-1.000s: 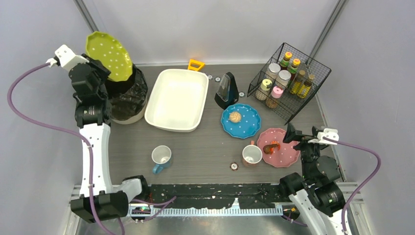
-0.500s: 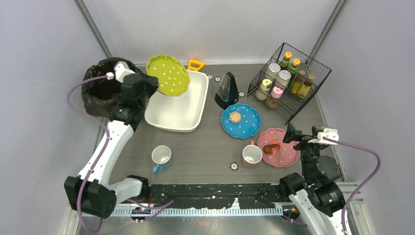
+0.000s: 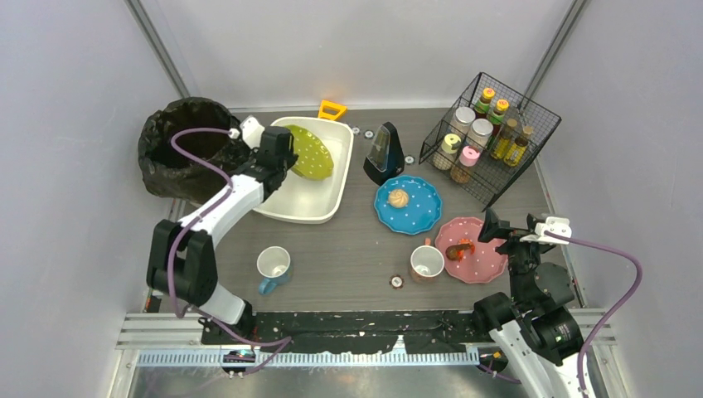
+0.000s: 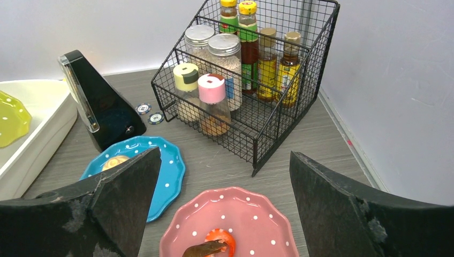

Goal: Clear the kitchen counter

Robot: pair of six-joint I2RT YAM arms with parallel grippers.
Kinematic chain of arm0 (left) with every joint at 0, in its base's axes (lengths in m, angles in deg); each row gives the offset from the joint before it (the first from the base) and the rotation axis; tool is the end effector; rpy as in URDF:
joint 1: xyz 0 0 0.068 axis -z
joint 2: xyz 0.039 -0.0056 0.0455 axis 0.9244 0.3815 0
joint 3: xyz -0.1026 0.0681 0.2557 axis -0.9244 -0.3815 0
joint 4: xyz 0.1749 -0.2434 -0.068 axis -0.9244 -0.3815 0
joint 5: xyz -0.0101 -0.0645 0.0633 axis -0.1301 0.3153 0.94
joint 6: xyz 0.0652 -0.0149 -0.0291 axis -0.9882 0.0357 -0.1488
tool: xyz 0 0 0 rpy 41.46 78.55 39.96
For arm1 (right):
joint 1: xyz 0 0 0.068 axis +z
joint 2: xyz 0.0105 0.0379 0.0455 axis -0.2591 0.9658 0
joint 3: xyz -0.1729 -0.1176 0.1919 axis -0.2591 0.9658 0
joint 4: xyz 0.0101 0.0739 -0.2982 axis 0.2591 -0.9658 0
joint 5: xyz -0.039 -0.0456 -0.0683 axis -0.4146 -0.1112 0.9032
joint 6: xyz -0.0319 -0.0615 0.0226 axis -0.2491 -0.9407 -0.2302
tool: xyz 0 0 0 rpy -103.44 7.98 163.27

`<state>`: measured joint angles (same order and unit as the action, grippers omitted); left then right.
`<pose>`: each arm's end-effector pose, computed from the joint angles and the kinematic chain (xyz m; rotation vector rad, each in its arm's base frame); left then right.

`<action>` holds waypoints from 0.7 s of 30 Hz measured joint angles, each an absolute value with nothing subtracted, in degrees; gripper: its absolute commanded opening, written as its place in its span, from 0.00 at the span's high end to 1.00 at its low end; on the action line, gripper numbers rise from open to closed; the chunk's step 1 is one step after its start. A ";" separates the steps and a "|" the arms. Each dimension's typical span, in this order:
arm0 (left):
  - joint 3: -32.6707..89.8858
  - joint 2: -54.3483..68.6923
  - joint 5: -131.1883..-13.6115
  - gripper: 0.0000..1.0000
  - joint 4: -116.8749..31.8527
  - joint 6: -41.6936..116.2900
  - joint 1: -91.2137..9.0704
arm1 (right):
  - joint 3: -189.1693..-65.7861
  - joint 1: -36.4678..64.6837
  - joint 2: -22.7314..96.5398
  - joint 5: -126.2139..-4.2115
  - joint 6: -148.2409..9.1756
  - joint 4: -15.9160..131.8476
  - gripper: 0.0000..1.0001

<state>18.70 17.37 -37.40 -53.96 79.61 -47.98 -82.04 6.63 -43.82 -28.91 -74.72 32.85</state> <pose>0.3860 -0.1085 0.2576 -0.8667 1.8977 -0.2824 0.1002 0.0084 0.3225 0.1404 1.5012 -0.0486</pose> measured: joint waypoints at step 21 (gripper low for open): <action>30.81 36.41 -37.81 0.71 -54.37 86.23 -46.95 | -81.45 6.63 -43.82 -28.95 -74.81 33.28 0.05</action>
